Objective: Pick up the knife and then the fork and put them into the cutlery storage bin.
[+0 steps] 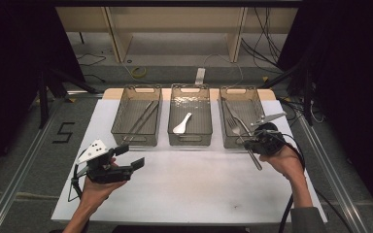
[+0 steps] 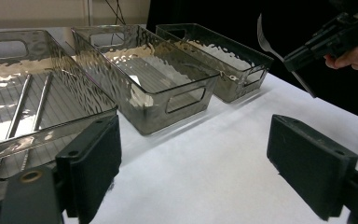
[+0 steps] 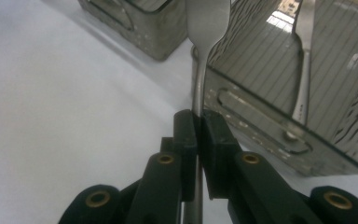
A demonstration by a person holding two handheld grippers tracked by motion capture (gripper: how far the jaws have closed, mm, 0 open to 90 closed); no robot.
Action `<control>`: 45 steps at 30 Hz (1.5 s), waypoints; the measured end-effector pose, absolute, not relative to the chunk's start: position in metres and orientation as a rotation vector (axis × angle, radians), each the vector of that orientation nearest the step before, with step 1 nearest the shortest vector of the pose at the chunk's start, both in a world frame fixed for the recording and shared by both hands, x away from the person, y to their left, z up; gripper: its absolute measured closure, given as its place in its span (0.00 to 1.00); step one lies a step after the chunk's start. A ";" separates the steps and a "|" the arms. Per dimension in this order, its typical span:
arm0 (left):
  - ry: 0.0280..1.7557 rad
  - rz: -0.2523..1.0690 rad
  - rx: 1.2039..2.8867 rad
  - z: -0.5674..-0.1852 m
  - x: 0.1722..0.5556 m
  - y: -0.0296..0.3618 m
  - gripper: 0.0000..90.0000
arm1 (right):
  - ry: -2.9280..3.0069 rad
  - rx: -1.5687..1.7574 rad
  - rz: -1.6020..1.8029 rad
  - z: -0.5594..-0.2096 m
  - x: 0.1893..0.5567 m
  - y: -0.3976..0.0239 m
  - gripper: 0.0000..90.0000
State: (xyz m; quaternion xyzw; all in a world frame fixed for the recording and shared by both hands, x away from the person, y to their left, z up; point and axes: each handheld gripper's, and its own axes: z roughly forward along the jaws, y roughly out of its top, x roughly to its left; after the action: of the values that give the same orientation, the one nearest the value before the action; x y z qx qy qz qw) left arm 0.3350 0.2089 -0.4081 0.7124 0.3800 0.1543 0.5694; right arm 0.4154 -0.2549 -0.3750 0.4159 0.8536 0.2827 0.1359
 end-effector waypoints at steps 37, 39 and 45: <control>0.892 0.362 1.671 -0.408 0.336 0.208 0.19 | 2.358 1.277 0.796 -0.333 0.495 -0.238 0.95; 0.891 0.362 1.672 -0.408 0.336 0.208 0.19 | 2.356 1.280 0.790 -0.332 0.498 -0.238 0.95; 0.887 0.365 1.679 -0.408 0.336 0.208 0.19 | 2.328 1.309 0.783 -0.332 0.511 -0.241 0.95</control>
State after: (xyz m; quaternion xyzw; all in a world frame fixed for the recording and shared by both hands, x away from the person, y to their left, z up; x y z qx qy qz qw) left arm 0.3357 0.2085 -0.4081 0.7147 0.3777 0.1552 0.5679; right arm 0.5106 -0.2408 -0.3316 0.4628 0.8231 0.2767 0.1783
